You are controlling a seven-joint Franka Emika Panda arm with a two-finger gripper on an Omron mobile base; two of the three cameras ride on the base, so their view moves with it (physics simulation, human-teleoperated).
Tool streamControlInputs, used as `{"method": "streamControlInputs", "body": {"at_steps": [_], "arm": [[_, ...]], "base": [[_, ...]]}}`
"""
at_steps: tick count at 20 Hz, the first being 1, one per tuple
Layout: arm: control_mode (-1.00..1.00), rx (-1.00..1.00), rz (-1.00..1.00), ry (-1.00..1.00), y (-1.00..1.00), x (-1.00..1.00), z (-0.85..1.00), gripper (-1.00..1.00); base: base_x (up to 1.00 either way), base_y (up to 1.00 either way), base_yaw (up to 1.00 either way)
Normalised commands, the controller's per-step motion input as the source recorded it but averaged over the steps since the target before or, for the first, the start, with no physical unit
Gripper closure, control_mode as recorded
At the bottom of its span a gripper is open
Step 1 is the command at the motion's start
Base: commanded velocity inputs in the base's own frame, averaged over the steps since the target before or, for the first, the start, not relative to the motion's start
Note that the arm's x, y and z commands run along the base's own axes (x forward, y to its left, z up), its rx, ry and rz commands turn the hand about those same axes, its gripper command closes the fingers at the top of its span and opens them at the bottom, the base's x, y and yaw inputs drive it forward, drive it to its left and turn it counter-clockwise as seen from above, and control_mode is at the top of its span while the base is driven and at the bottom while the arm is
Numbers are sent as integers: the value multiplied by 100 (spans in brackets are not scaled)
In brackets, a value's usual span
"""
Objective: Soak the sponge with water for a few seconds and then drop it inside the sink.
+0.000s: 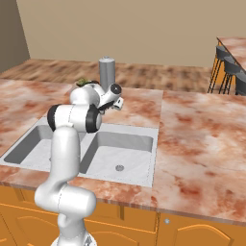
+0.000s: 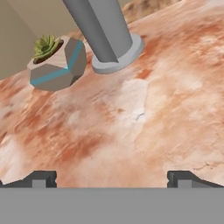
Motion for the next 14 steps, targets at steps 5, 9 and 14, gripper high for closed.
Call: {"method": "streamControlInputs", "body": {"at_steps": [5, 9, 14], "arm": [[-100, 0, 0, 0, -2, 6, -14, -100], [-100, 0, 0, 0, -4, 2, -20, -100], [-100, 0, 0, 0, -16, 0, -19, -100]], "base": [[0, 0, 0], [0, 0, 0], [0, 0, 0]]}}
